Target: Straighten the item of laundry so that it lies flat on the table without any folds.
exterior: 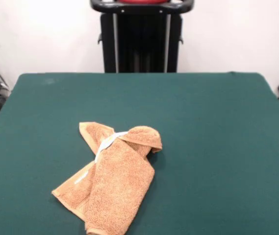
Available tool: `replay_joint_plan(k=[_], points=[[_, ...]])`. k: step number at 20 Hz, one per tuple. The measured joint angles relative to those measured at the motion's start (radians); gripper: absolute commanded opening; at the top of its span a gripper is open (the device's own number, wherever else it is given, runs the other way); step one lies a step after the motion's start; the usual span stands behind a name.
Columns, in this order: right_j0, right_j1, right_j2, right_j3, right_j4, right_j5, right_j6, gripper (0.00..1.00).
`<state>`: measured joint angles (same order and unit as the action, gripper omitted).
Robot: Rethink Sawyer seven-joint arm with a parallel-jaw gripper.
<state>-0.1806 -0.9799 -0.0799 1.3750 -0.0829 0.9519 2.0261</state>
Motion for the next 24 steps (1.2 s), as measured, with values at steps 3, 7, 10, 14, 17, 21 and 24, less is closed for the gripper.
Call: replay_joint_plan(k=[3, 7, 10, 14, 17, 21, 24], points=[[-0.014, 0.000, 0.014, -0.005, 0.000, 0.027, 0.000, 1.00], [-0.074, 0.017, 0.055, -0.039, 0.002, 0.150, 0.000, 1.00], [-0.098, 0.032, 0.068, -0.049, 0.002, 0.172, 0.000, 1.00], [-0.122, 0.072, 0.088, -0.057, -0.001, 0.149, 0.000, 1.00], [-0.124, 0.115, 0.100, -0.059, -0.013, 0.088, 0.000, 1.00], [-0.123, 0.170, 0.115, -0.059, -0.030, -0.001, 0.000, 1.00], [-0.124, 0.211, 0.126, -0.059, -0.041, -0.062, 0.000, 1.00]])
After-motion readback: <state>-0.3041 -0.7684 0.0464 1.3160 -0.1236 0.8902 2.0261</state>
